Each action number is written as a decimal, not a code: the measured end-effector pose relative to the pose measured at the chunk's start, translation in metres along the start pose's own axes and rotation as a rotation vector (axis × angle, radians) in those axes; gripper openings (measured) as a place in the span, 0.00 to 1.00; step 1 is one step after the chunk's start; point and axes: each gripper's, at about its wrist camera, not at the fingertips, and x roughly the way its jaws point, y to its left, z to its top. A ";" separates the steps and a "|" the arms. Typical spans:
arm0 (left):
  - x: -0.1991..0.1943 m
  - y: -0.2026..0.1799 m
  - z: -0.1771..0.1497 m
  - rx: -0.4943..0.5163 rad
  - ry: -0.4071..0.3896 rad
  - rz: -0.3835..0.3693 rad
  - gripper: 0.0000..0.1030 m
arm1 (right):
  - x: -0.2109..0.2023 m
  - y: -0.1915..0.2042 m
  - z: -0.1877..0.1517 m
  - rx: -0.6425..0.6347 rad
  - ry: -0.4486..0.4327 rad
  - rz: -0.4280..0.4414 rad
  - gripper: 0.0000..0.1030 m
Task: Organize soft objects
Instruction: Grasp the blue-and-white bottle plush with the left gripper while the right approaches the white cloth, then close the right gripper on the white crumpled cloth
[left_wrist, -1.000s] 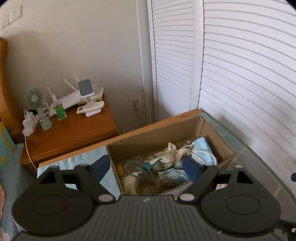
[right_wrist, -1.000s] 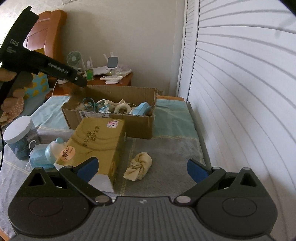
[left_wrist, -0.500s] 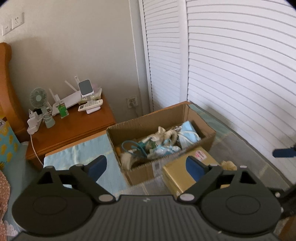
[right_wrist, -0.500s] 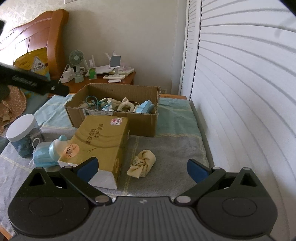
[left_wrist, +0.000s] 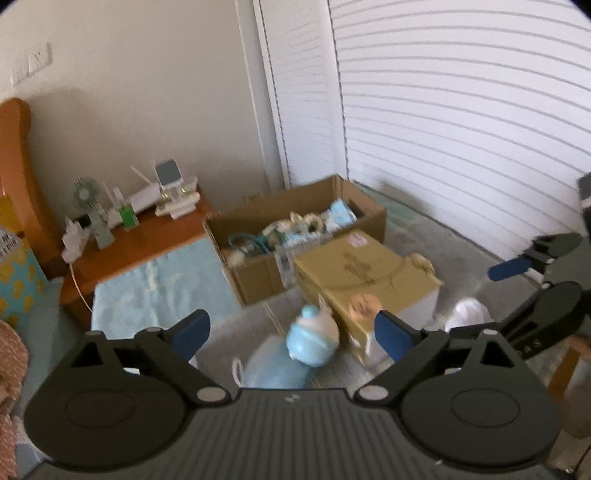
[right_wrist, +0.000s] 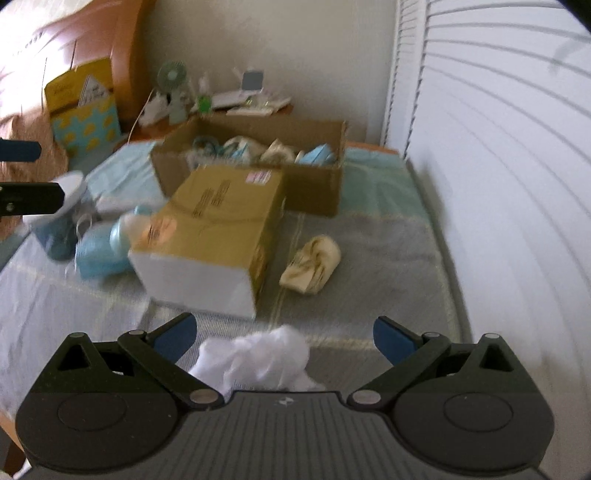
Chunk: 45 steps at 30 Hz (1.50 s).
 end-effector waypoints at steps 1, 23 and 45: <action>0.002 0.000 -0.002 0.000 0.009 -0.006 0.93 | 0.004 0.002 -0.002 -0.007 0.015 0.001 1.00; 0.058 -0.003 -0.015 0.204 0.088 -0.076 0.81 | 0.019 -0.006 -0.026 -0.011 0.031 -0.026 1.00; 0.093 -0.005 -0.015 0.298 0.151 -0.182 0.43 | 0.019 -0.006 -0.029 -0.011 0.009 -0.027 1.00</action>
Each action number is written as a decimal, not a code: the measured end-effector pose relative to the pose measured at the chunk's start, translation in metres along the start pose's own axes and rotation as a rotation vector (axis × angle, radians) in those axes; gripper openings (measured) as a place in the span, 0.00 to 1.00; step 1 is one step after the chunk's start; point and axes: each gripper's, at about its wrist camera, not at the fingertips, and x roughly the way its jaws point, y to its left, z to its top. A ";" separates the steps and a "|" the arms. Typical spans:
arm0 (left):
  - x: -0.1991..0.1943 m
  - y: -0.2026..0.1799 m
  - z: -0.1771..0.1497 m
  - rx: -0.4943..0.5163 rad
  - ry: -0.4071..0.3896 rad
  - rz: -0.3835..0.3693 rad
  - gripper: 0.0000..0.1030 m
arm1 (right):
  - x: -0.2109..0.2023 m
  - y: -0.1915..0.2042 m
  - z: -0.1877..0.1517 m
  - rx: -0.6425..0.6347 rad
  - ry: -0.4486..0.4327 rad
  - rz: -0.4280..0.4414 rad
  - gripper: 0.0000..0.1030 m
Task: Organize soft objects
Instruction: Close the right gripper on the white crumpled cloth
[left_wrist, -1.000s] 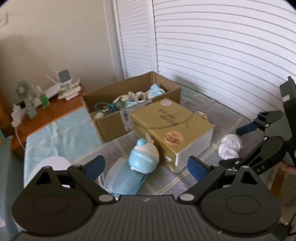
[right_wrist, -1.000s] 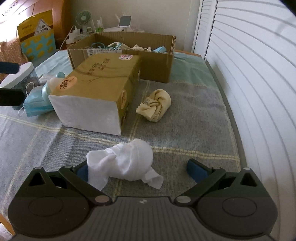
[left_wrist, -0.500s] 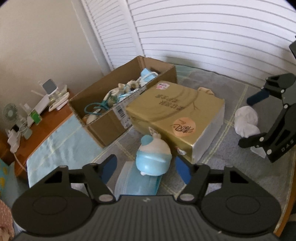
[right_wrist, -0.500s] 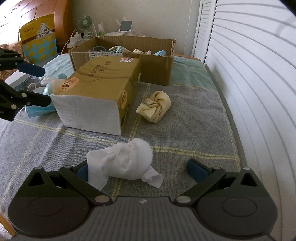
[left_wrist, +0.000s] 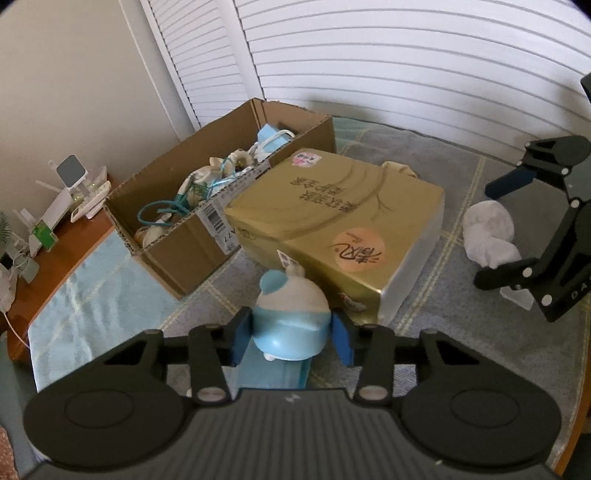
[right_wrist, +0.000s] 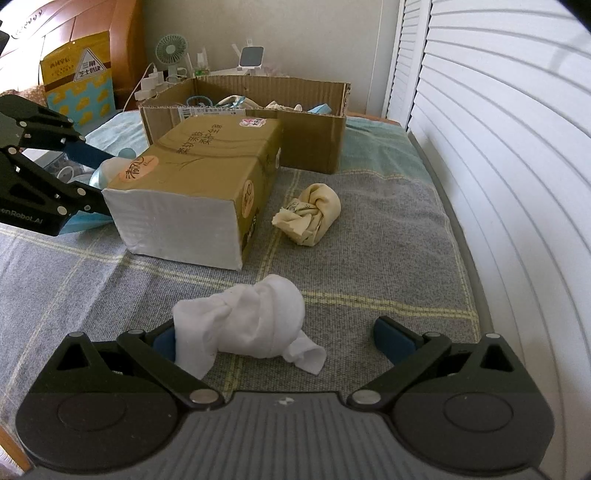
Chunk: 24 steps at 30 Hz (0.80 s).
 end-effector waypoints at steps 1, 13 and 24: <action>0.000 0.001 0.000 -0.013 -0.001 -0.002 0.43 | 0.000 0.000 0.000 -0.001 -0.003 0.001 1.00; -0.036 0.002 -0.006 -0.085 -0.046 0.003 0.42 | -0.001 0.002 0.001 0.008 0.003 -0.011 1.00; -0.064 -0.015 -0.017 -0.101 -0.074 -0.028 0.42 | -0.004 0.011 0.004 -0.008 0.021 -0.025 1.00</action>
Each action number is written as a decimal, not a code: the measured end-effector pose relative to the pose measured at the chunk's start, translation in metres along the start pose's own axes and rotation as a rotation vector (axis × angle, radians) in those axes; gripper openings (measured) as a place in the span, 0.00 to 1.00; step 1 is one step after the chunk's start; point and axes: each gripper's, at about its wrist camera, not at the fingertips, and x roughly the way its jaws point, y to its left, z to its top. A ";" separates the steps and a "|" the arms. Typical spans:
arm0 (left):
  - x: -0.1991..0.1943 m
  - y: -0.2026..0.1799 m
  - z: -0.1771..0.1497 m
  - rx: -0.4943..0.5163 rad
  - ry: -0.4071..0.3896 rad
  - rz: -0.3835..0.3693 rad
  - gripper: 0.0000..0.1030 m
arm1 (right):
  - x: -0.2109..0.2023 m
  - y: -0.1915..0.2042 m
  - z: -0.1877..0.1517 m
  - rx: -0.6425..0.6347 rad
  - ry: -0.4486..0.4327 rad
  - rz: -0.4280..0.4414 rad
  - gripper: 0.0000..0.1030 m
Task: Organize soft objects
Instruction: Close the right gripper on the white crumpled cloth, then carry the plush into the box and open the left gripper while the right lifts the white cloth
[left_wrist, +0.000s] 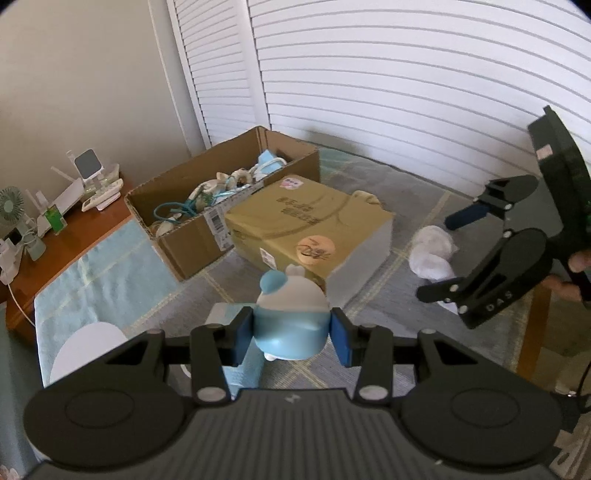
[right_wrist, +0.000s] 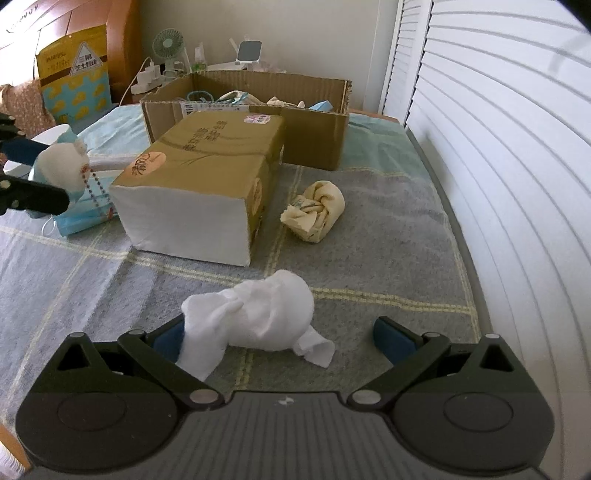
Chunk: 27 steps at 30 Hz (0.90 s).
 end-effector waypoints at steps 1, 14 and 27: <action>-0.001 -0.001 -0.001 -0.001 0.000 -0.002 0.42 | -0.001 0.001 0.000 -0.006 -0.004 0.004 1.00; -0.004 -0.006 -0.005 -0.011 -0.004 -0.022 0.42 | -0.006 0.012 0.001 -0.061 -0.008 0.033 0.94; -0.003 -0.007 -0.008 -0.021 0.002 -0.035 0.42 | -0.012 0.014 0.006 -0.078 -0.028 0.009 0.61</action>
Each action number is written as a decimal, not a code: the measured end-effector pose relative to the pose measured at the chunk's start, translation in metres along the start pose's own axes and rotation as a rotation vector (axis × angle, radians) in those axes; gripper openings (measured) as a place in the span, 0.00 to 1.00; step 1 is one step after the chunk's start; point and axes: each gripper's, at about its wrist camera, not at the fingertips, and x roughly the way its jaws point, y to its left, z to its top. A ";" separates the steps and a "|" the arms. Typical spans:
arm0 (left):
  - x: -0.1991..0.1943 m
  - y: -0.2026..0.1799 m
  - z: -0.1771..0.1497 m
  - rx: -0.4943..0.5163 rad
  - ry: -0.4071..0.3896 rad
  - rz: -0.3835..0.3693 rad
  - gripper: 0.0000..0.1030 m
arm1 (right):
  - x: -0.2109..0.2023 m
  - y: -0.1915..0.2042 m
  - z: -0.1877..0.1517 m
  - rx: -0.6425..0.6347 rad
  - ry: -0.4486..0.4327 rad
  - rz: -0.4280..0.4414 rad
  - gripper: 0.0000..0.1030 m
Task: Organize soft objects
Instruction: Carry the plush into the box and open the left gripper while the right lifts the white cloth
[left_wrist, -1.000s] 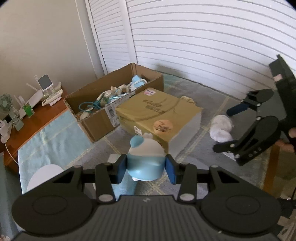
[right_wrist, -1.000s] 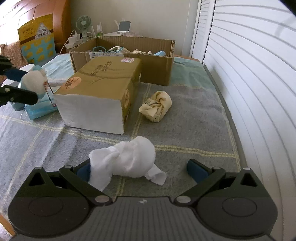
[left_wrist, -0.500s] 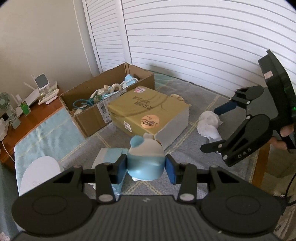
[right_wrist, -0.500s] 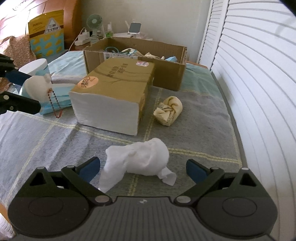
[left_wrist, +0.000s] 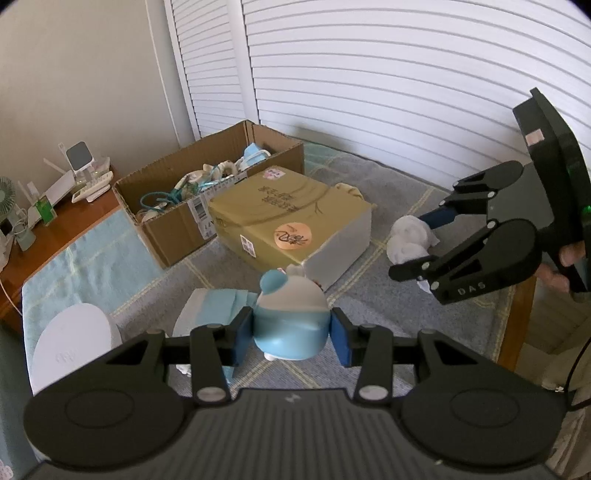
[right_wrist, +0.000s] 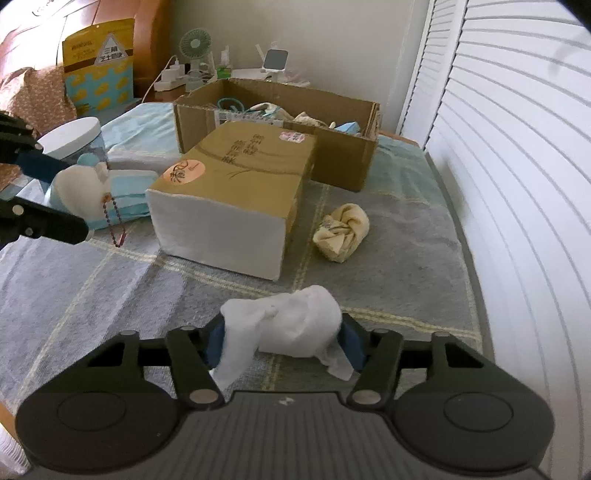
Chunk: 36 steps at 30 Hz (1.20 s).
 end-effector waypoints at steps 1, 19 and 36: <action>0.000 0.000 0.000 -0.001 -0.001 -0.001 0.42 | -0.001 0.000 0.000 -0.001 -0.003 -0.003 0.59; -0.019 0.002 0.002 -0.066 -0.027 -0.034 0.42 | -0.042 -0.021 0.041 0.018 -0.112 -0.032 0.57; 0.020 0.096 0.092 -0.182 -0.068 0.069 0.42 | -0.029 -0.034 0.089 0.022 -0.208 -0.020 0.57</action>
